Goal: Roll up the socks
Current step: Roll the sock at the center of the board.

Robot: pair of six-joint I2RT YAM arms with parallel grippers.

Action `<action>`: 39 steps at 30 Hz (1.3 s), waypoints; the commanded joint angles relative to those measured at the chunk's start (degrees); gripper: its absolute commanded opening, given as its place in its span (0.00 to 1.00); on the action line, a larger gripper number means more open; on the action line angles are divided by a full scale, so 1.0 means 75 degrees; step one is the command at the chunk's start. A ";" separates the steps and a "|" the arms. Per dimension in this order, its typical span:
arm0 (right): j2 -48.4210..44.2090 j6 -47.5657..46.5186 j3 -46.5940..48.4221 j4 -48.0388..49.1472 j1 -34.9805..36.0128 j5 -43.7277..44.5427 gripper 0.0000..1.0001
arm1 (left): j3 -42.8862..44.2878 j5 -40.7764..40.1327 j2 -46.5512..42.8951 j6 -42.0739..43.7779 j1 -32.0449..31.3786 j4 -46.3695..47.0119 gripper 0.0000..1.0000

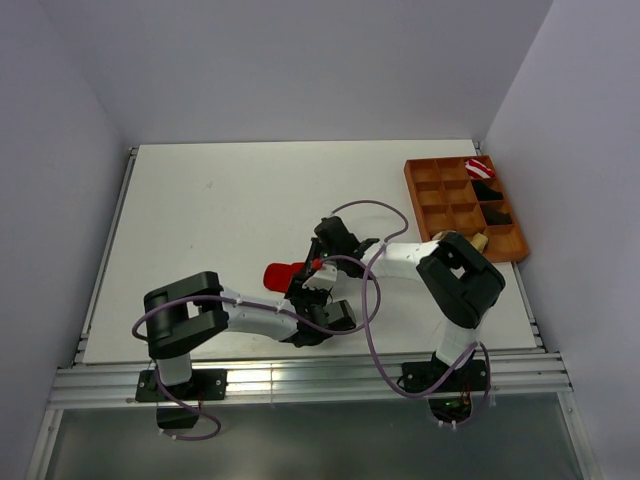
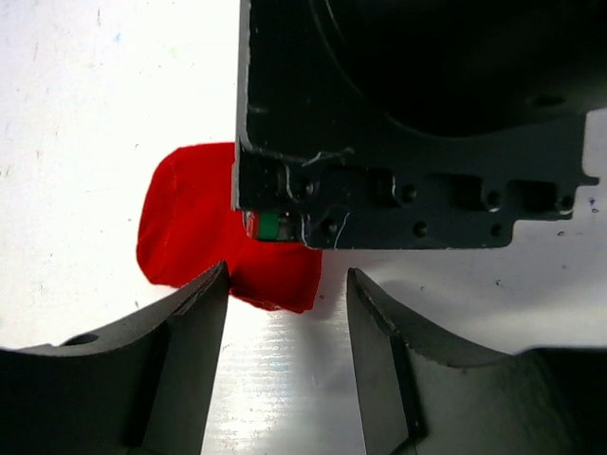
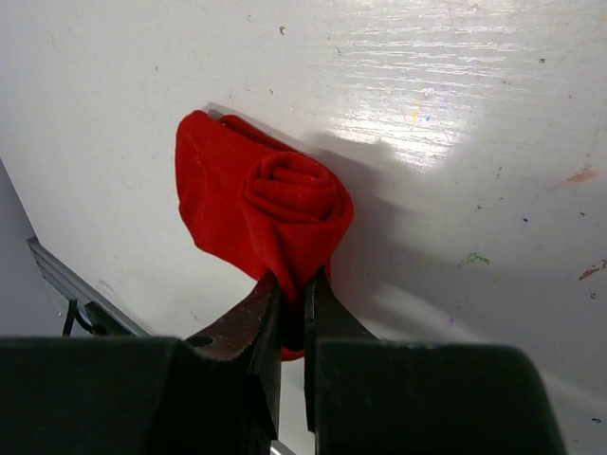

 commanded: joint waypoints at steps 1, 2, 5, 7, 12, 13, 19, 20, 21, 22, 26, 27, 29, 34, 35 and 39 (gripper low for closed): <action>0.0196 -0.0140 0.0185 -0.0300 0.0106 -0.0006 0.00 | 0.0320 0.0018 0.0238 -0.0018 0.0115 -0.0210 0.57; 0.0207 -0.0128 0.0173 -0.0265 0.0106 -0.0018 0.00 | 0.0331 0.0007 0.0331 -0.0194 0.0174 -0.0362 0.54; 0.0254 -0.0093 0.0150 -0.0206 0.0106 -0.0088 0.00 | 0.0425 -0.0051 0.0507 -0.0603 0.0245 -0.0714 0.46; 0.0278 -0.0069 0.0126 -0.0194 0.0106 -0.0158 0.00 | 0.0495 -0.0028 0.0601 -0.0722 0.0268 -0.0961 0.32; 0.0220 -0.0011 -0.0025 0.0250 0.0106 -0.0276 0.00 | 0.0320 0.0287 0.0403 -0.0723 0.0303 -0.0693 0.01; 0.0196 0.0012 -0.0072 0.0333 0.0094 -0.0299 0.01 | 0.0273 0.0404 0.0275 -0.0734 0.0350 -0.0645 0.01; -0.0343 0.0294 -0.0787 0.1738 -0.0011 -0.0568 0.37 | -0.0441 0.1388 -0.0743 -0.0512 0.0677 0.0266 0.01; -0.0529 0.0340 -0.0985 0.1914 -0.0093 -0.0569 0.47 | -0.0686 0.1889 -0.0908 -0.0384 0.0736 0.0443 0.01; -0.0635 0.0364 -0.1091 0.2229 -0.0117 -0.0522 0.52 | -0.0804 0.2137 -0.1096 -0.0336 0.0818 0.0607 0.00; -0.0833 0.0399 -0.1185 0.2371 -0.0152 -0.0499 0.60 | -0.0910 0.2430 -0.1399 -0.0301 0.1004 0.0911 0.00; -0.1257 0.0364 -0.1572 0.2876 -0.0304 -0.0393 0.66 | -0.1577 0.3778 -0.2163 -0.0219 0.1474 0.1614 0.01; -0.1304 0.0364 -0.1619 0.2888 -0.0363 -0.0381 0.67 | -0.1671 0.4372 -0.2280 -0.0196 0.1603 0.1744 0.00; -0.1398 0.0376 -0.1748 0.3028 -0.0433 -0.0393 0.70 | -0.1824 0.4949 -0.2515 -0.0195 0.2001 0.1909 0.01; -0.1316 0.0422 -0.1924 0.3204 -0.0492 -0.0381 0.71 | -0.2350 0.6801 -0.2924 -0.0510 0.2972 0.2494 0.01; -0.1293 0.0446 -0.1994 0.3437 -0.0492 -0.0381 0.71 | -0.2457 0.7071 -0.2984 -0.0581 0.3114 0.2635 0.00; -0.1035 0.0575 -0.2100 0.3790 -0.0492 -0.0498 0.71 | -0.2937 0.8196 -0.3137 -0.0945 0.4050 0.3186 0.01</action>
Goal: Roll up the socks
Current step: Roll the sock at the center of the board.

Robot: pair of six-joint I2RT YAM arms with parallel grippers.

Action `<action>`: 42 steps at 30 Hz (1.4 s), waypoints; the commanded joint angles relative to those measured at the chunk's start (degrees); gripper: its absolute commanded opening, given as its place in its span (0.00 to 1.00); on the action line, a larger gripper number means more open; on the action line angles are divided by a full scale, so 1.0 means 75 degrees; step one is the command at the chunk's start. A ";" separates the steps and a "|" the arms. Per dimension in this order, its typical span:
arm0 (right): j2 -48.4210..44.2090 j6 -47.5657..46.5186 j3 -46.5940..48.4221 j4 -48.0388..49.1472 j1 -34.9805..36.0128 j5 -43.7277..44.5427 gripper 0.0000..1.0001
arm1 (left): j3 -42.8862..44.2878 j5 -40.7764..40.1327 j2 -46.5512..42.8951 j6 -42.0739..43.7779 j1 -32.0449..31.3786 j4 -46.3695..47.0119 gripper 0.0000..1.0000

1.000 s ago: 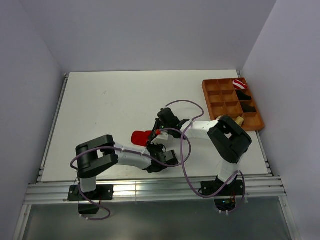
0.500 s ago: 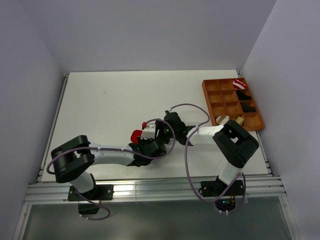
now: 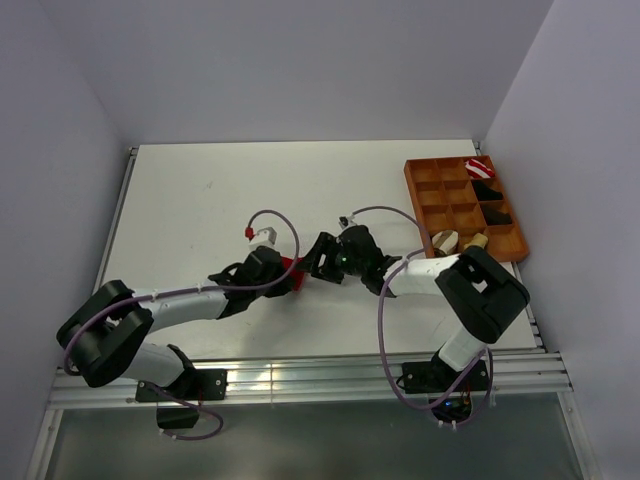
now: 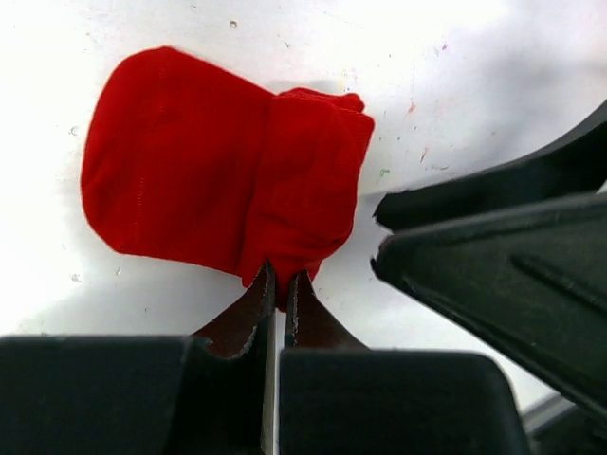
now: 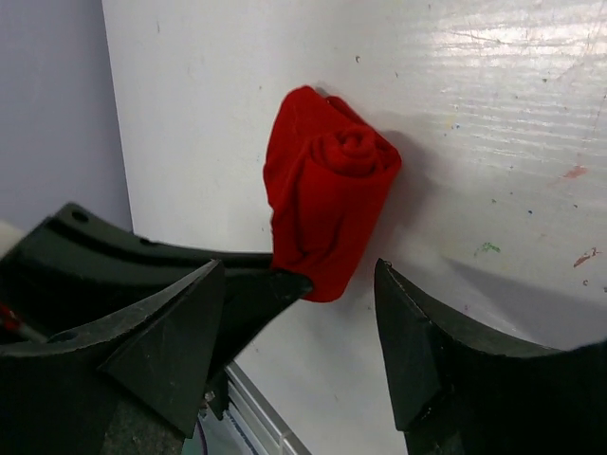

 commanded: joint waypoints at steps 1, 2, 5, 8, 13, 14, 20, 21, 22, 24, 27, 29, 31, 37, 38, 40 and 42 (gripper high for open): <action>0.0206 0.0115 -0.0092 0.0724 -0.0023 -0.0064 0.71 | -0.0426 0.1852 -0.0068 -0.0432 0.0657 0.0578 0.00; 0.0254 0.0126 -0.0116 0.0853 -0.0023 -0.0064 0.71 | -0.0461 0.2018 -0.0033 -0.0468 0.0775 0.0637 0.01; 0.0406 0.0150 -0.0151 0.1099 -0.0011 -0.0099 0.71 | -0.0555 0.2628 0.0189 -0.0620 0.1197 0.0919 0.01; 0.0524 0.0068 -0.0081 0.1065 -0.0011 -0.0030 0.71 | -0.0626 0.3155 0.0447 -0.0737 0.1467 0.1211 0.01; 0.0793 -0.0061 -0.0011 0.1041 -0.0023 0.0205 0.70 | -0.0649 0.3507 0.0822 -0.0843 0.1748 0.1329 0.00; 0.0840 -0.0061 -0.0010 0.1065 -0.0034 0.0240 0.69 | -0.0649 0.3554 0.0858 -0.0843 0.1784 0.1341 0.01; 0.0946 0.0161 -0.0256 0.1369 -0.0163 0.0603 0.66 | -0.0474 0.3555 0.1127 -0.0738 0.1866 0.1061 0.00; 0.0934 0.0185 -0.0256 0.1323 -0.0210 0.0615 0.66 | -0.0427 0.3543 0.1151 -0.0668 0.1866 0.0979 0.01; 0.0922 0.0162 -0.0222 0.1276 -0.0257 0.0650 0.66 | -0.0345 0.3543 0.1186 -0.0644 0.1866 0.0931 0.00; 0.0852 0.0138 -0.0186 0.1136 -0.0269 0.0756 0.65 | -0.0228 0.3473 0.1256 -0.0492 0.1866 0.0826 0.00; 0.0805 0.0150 -0.0011 0.0727 -0.0257 0.0849 0.65 | 0.0065 0.3473 0.1291 -0.0223 0.1866 0.0522 0.01; 0.0817 0.0173 0.0200 0.0260 -0.0269 0.0943 0.65 | 0.0311 0.3426 0.1280 -0.0001 0.1854 0.0287 0.01; 0.0805 0.0197 0.0317 0.0058 -0.0269 0.0990 0.65 | 0.0533 0.3356 0.1280 0.0141 0.1843 0.0135 0.01; 0.0794 0.0360 0.0459 -0.0540 -0.0281 0.1107 0.65 | 0.1224 0.3087 0.1642 0.0820 0.1620 -0.0463 0.01; 0.0759 0.0477 0.0447 -0.0599 -0.0292 0.1154 0.66 | 0.1342 0.2935 0.1736 0.0902 0.1562 -0.0672 0.01; 0.0653 0.0525 0.0517 -0.0936 -0.0304 0.1294 0.66 | 0.1647 0.2829 0.2017 0.1172 0.1339 -0.0675 0.01; 0.0560 0.0571 0.0633 -0.1230 -0.0304 0.1435 0.66 | 0.1904 0.2677 0.2263 0.1359 0.1070 -0.1025 0.01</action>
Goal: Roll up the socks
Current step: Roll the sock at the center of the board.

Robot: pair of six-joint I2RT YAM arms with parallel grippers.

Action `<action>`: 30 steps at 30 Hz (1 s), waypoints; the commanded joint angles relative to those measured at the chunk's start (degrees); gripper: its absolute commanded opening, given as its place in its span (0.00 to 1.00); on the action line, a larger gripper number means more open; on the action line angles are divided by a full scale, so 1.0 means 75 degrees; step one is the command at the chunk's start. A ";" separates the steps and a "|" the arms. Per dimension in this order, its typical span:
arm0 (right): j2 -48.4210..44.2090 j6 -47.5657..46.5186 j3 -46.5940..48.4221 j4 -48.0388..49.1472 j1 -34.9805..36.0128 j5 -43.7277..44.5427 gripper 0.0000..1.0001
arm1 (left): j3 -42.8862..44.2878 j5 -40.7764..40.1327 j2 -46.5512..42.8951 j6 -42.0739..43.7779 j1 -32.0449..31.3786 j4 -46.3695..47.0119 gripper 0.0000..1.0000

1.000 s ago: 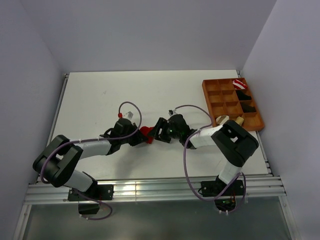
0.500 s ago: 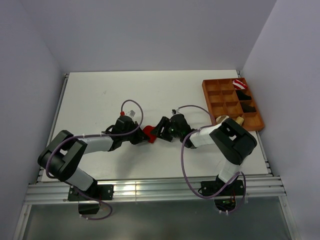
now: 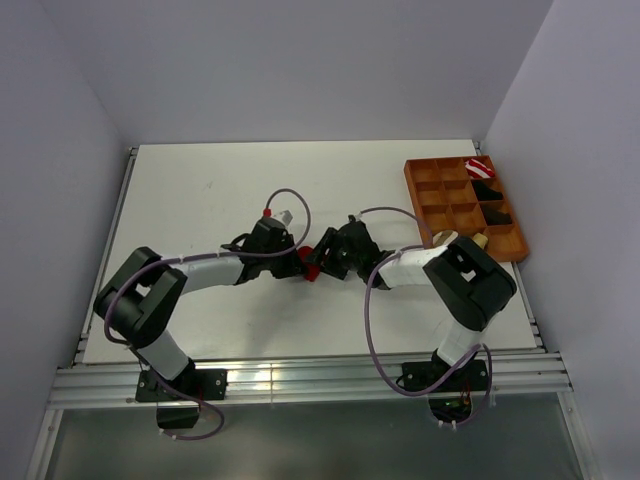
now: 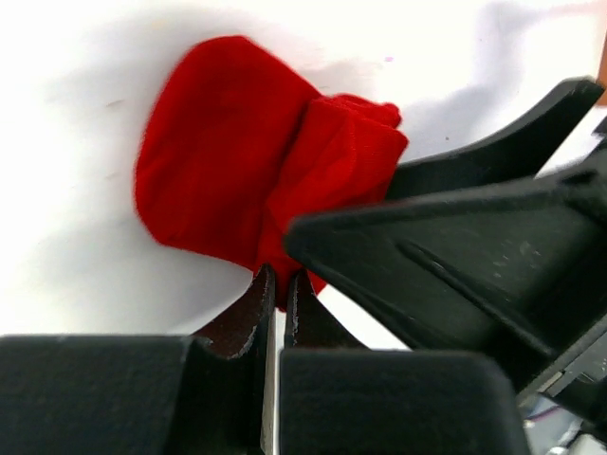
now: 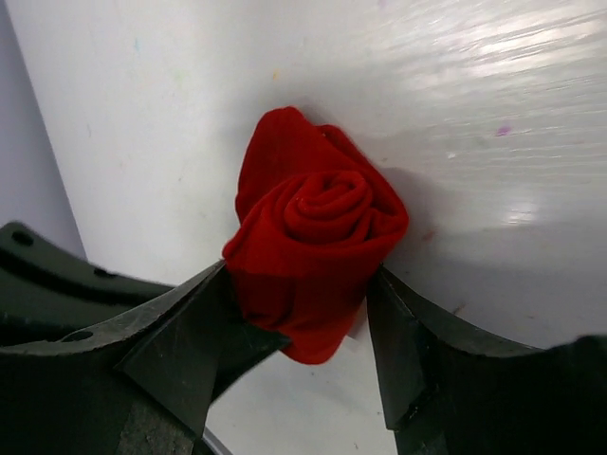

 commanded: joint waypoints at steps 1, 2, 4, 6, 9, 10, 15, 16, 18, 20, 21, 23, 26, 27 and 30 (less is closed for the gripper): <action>-0.0260 0.0137 0.0276 -0.0995 -0.0039 0.0538 0.66 | 0.0416 -0.0526 0.0501 0.0762 -0.0463 -0.0930 0.01; -0.0283 0.0242 0.0299 -0.1275 -0.0050 0.0666 0.66 | 0.0498 -0.0608 0.0559 0.0821 -0.0557 -0.0988 0.01; -0.0319 0.0360 0.0358 -0.1685 -0.0121 0.0807 0.66 | 0.0721 -0.0854 0.0689 0.0938 -0.0827 -0.1164 0.01; -0.0365 0.0535 0.0323 -0.1910 -0.0168 0.0925 0.65 | 0.0908 -0.1099 0.0806 0.0985 -0.1026 -0.1293 0.01; -0.0389 0.0665 0.0194 -0.2144 -0.0285 0.1241 0.62 | 0.1166 -0.1288 0.0958 0.1091 -0.1191 -0.1574 0.01; -0.0366 0.0700 0.0171 -0.2273 -0.0331 0.1288 0.61 | 0.1225 -0.1382 0.1005 0.1114 -0.1226 -0.1726 0.01; -0.0155 0.0583 0.0135 -0.2449 -0.0531 0.1219 0.37 | 0.1530 -0.1406 0.1205 0.1220 -0.1332 -0.1903 0.01; -0.0097 0.0455 0.0170 -0.2554 -0.0554 0.1195 0.30 | 0.1542 -0.1406 0.1205 0.1208 -0.1343 -0.1903 0.01; 0.0079 0.0326 0.0310 -0.2695 -0.0613 0.1148 0.10 | 0.1507 -0.1406 0.1135 0.1150 -0.1343 -0.1833 0.00; 0.0312 0.0021 0.0428 -0.2789 -0.0613 0.0798 0.01 | 0.1437 -0.1406 0.0960 0.1057 -0.1378 -0.1798 0.01; 0.0419 -0.0084 0.0649 -0.2894 -0.0601 0.0657 0.00 | 0.1332 -0.1406 0.0889 0.1033 -0.1413 -0.1797 0.01; 0.0687 -0.0436 0.0872 -0.3233 -0.0601 0.0293 0.00 | 0.1203 -0.1884 0.0586 0.0870 -0.1495 -0.1774 0.01; 0.0783 -0.0659 0.1142 -0.3550 -0.0449 0.0199 0.00 | 0.0793 -0.2295 0.0164 0.0565 -0.1682 -0.1715 0.04; 0.0783 -0.0694 0.1178 -0.3621 -0.0368 0.0175 0.00 | 0.0711 -0.2645 0.0069 0.0494 -0.1729 -0.1669 0.11; 0.0876 -0.0788 0.1365 -0.3879 -0.0273 0.0093 0.00 | 0.0511 -0.3266 -0.0236 0.0306 -0.1975 -0.1575 0.30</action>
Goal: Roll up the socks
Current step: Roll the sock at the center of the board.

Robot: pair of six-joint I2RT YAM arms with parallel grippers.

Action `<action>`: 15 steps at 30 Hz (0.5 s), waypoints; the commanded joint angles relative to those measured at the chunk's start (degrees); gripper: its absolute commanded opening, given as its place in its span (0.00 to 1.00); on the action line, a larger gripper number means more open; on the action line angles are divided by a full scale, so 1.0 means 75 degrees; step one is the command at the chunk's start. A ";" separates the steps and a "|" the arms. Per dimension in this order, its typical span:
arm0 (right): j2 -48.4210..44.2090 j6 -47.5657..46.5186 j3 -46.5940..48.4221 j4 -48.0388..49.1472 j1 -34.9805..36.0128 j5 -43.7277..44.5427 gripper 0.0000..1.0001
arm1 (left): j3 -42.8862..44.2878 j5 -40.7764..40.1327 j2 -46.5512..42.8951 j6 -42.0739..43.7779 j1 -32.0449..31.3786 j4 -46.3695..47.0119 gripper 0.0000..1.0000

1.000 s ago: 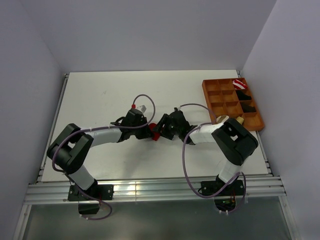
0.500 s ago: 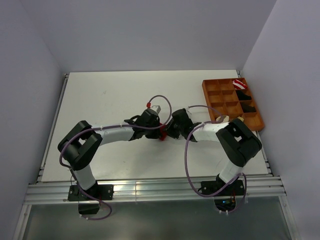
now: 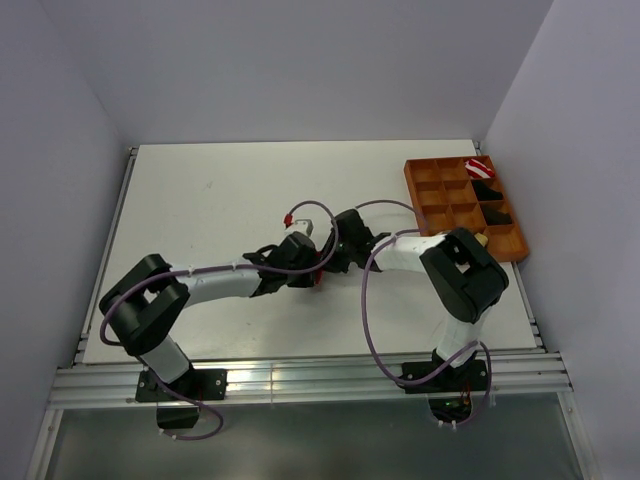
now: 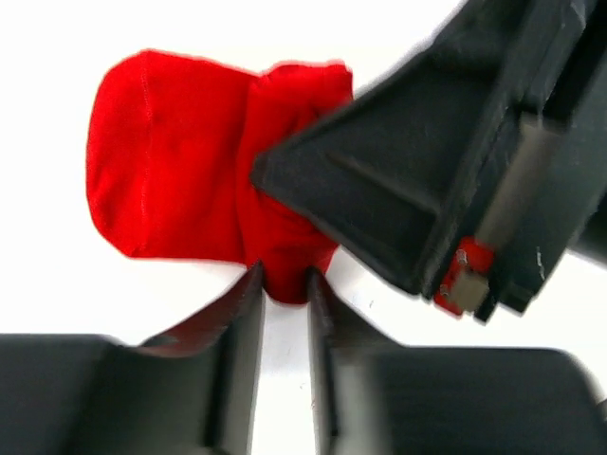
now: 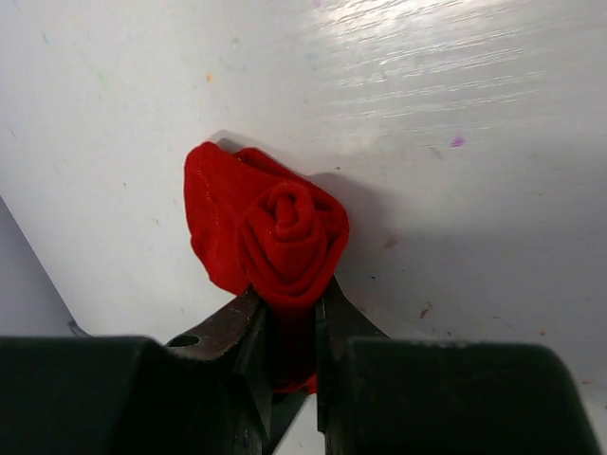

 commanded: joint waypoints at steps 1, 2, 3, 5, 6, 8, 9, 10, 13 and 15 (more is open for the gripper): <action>0.0486 -0.0584 0.0089 -0.1419 0.0135 0.0271 0.00 | -0.0352 -0.0928 -0.0461 -0.0329 -0.0434 -0.0517 0.35; 0.0533 -0.0584 0.0159 -0.1478 0.0135 0.0236 0.00 | -0.0329 -0.1127 -0.0589 -0.0353 -0.0586 -0.0517 0.38; 0.0545 -0.0608 0.0183 -0.1537 0.0147 0.0224 0.00 | -0.0329 -0.1582 -0.0637 -0.0330 -0.0668 -0.0517 0.43; 0.0545 -0.0678 0.0253 -0.1643 0.0158 0.0189 0.00 | -0.0329 -0.1983 -0.0777 -0.0295 -0.0902 -0.0493 0.44; 0.0545 -0.0701 0.0312 -0.1724 0.0158 0.0166 0.00 | -0.0340 -0.2182 -0.0813 -0.0248 -0.0962 -0.0412 0.44; 0.0557 -0.0795 0.0440 -0.1877 0.0158 0.0130 0.00 | -0.0410 -0.2675 -0.0930 -0.0096 -0.1125 -0.0154 0.45; 0.0545 -0.0853 0.0487 -0.1947 0.0158 0.0095 0.00 | -0.0434 -0.2839 -0.0954 -0.0026 -0.1184 -0.0061 0.45; 0.0545 -0.0865 0.0511 -0.1959 0.0158 0.0072 0.00 | -0.0457 -0.3200 -0.0989 0.0114 -0.1301 0.0126 0.45; 0.0545 -0.0912 0.0593 -0.1994 0.0158 -0.0034 0.00 | -0.0423 -0.3775 -0.0989 0.0477 -0.1547 0.0385 0.45; 0.0545 -0.0912 0.0605 -0.1983 0.0158 -0.0069 0.00 | -0.0423 -0.3871 -0.0931 0.0666 -0.1641 0.0725 0.46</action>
